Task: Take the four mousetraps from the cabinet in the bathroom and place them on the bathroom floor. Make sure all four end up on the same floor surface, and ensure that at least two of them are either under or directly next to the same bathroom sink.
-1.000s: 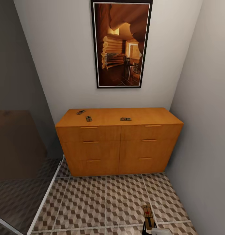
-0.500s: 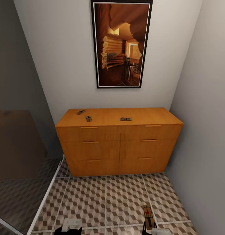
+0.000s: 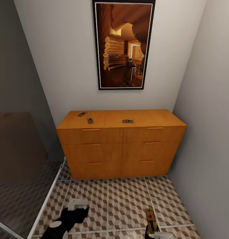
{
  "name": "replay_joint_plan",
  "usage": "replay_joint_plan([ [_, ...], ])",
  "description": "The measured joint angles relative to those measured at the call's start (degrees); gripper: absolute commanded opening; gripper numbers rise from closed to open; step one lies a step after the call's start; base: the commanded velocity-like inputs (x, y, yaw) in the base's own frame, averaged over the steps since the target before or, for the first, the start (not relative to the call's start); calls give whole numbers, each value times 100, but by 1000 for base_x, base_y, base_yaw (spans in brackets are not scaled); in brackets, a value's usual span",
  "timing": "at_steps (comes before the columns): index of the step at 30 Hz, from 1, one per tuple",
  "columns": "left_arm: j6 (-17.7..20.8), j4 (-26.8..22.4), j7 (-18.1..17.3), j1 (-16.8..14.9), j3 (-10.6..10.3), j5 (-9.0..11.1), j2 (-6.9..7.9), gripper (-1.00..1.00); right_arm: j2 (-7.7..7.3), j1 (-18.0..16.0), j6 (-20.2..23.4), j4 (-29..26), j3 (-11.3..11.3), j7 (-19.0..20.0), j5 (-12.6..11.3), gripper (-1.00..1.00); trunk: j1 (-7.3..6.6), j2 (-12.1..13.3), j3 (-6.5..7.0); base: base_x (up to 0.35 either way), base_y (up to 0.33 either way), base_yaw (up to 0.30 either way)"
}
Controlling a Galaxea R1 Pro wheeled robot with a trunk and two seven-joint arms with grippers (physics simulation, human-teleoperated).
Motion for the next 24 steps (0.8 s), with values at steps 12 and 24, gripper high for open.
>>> replay_joint_plan([
  [12,872,-575,1,-714,-4,-47,-262,100,0,0,0,0,0,0,-3,-100,0,0,0,0,0,0],
  [24,1515,-554,223,-1761,-8,-45,-329,100,22,0,0,0,4,6,-5,-100,0,0,0,0,0,0],
])
